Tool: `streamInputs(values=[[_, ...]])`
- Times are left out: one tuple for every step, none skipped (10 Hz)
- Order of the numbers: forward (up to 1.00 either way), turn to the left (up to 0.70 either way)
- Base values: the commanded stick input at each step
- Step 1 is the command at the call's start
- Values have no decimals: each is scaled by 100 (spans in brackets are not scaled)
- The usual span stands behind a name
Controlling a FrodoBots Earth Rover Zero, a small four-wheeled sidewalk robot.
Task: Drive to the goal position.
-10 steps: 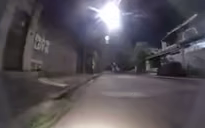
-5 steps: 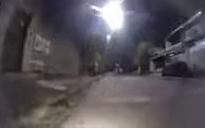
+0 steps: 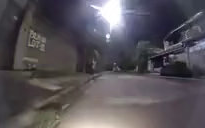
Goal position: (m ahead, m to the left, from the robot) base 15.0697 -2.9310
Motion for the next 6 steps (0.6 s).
streamInputs(values=[[70,-32],[70,-8],[70,0],[70,0],[70,-8],[70,-35]])
